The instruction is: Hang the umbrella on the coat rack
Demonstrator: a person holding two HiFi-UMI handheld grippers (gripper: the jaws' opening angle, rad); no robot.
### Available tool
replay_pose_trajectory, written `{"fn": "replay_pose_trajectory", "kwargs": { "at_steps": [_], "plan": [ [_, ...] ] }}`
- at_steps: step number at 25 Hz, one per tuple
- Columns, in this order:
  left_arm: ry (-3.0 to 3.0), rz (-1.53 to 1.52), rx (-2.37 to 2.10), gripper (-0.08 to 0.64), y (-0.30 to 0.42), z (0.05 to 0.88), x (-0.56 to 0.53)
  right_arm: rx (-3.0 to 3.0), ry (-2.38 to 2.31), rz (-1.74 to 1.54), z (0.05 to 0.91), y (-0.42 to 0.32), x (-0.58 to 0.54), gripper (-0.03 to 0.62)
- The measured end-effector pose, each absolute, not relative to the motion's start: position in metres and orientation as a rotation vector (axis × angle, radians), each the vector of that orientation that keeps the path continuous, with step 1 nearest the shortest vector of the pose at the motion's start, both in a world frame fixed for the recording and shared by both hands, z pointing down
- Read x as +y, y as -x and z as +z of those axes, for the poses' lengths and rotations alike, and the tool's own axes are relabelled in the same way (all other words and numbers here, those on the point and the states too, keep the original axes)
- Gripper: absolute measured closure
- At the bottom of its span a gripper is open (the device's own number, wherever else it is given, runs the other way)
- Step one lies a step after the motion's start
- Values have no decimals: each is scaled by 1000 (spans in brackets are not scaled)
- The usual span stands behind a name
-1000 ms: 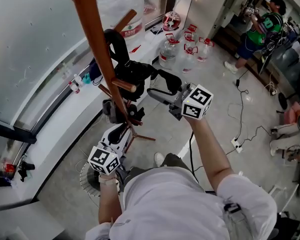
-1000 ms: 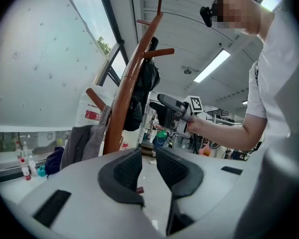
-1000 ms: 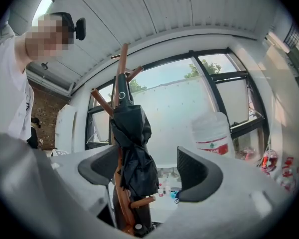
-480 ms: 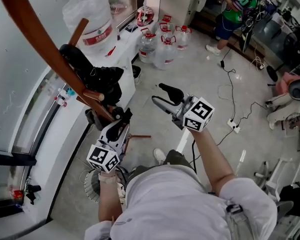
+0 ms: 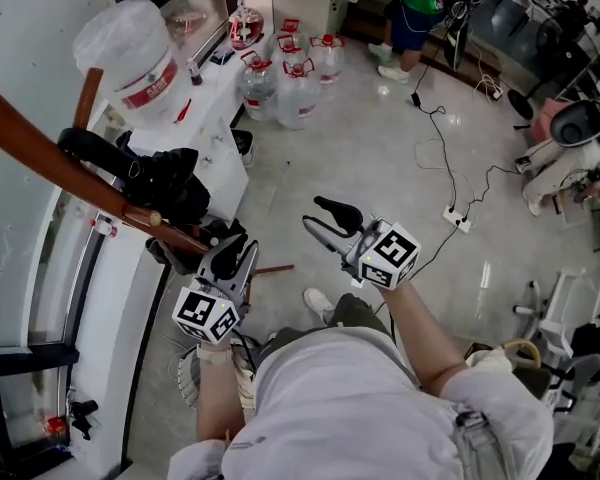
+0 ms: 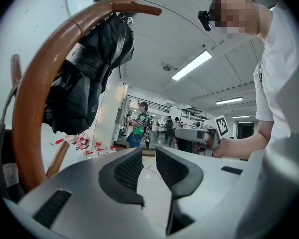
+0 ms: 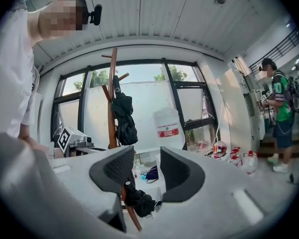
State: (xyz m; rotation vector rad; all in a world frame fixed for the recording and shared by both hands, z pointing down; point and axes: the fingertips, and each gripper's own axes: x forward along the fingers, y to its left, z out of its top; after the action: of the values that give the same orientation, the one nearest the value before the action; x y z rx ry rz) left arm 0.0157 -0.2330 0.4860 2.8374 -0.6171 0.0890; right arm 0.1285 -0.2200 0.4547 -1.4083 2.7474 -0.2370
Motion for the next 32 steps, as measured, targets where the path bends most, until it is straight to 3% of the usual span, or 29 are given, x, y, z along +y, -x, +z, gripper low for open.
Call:
{"fn": "replay_pose_trajectory", "kwargs": {
  "at_steps": [15,32],
  "plan": [
    [-2884,174,-456,488,-50,498,-222,2732,1677,-222,501,-136,-184,422],
    [-2881,178,-480,486,-51,494,-215,2710,1611,-257,500,-141,-184,422]
  ]
}}
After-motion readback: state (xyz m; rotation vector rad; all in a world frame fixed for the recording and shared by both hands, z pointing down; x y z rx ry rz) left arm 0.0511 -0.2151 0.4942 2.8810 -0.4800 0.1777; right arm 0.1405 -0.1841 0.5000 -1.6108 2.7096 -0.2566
